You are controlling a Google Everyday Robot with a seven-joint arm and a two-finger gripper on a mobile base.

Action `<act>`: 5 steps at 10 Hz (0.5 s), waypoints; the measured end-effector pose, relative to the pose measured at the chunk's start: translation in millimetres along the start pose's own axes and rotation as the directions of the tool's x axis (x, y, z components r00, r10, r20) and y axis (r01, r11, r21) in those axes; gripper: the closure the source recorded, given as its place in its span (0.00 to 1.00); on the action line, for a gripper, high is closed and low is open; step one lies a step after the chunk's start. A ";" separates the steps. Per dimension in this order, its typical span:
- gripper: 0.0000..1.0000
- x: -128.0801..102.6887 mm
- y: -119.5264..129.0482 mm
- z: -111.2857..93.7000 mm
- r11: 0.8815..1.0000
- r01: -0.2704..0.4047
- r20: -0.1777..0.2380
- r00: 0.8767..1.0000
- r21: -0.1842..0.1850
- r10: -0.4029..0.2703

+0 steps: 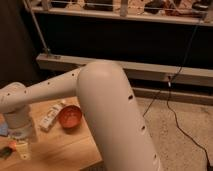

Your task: Push the eraser across the table

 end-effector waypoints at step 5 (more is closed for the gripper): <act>0.35 0.6 -0.3 0.7 1.000 -0.001 -0.001 1.000 -0.002 0.001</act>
